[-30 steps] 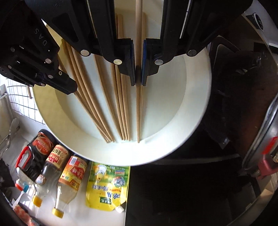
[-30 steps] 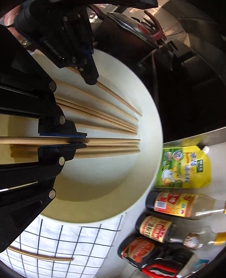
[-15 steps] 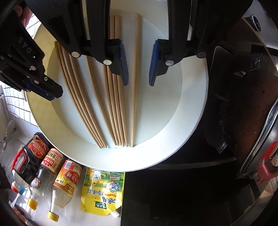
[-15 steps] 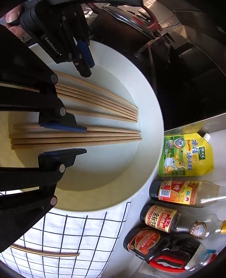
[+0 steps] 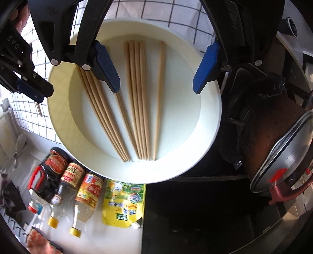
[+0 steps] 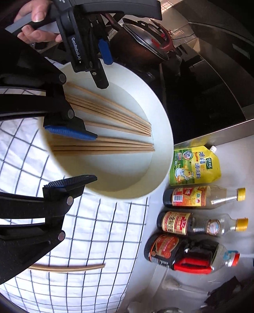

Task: Organize utensils
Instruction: 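Move both open tools back over the last two chopsticks on the cloth, then lower both open tools onto the two chopsticks and spread them apart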

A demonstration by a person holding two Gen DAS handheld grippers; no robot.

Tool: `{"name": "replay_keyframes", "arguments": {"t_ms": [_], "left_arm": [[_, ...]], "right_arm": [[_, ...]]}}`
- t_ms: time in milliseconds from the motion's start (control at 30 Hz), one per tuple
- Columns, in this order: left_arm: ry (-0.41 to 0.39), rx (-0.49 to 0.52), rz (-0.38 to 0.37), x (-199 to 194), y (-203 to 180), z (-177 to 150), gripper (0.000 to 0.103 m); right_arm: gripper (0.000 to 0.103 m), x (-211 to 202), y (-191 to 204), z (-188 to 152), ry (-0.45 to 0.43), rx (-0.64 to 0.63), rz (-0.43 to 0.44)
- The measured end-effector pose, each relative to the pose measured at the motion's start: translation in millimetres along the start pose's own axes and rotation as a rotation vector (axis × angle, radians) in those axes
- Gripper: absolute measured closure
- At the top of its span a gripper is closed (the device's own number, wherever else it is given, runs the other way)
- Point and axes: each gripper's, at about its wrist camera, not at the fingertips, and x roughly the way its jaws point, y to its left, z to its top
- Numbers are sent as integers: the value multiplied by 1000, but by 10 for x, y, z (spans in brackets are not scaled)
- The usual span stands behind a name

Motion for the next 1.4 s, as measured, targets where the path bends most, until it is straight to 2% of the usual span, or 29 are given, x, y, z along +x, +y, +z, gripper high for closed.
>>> {"name": "replay_keyframes", "arguments": {"t_ms": [300,767,1000,1233,1400], "left_arm": [[-27,29,-39,-255,-428,-274,24],[-24,148,-162,-431,-1450,-539,21],[6,191,-182,-331,-1867,-642,21],[60,213,-193,-91,-2153,-706,21],[64,214,-178,25,-2290,-746,21]], "right_arm": [[66,-470,-498,-423,-2,49,-45],[65,-981,-1466,-984,-11,164,-190],[65,-859,-1783,-1190,17,195,-218],[65,-578,-1884,-1241,35,173,-196],[65,-400,-1903,-1246,40,148,-190]]}}
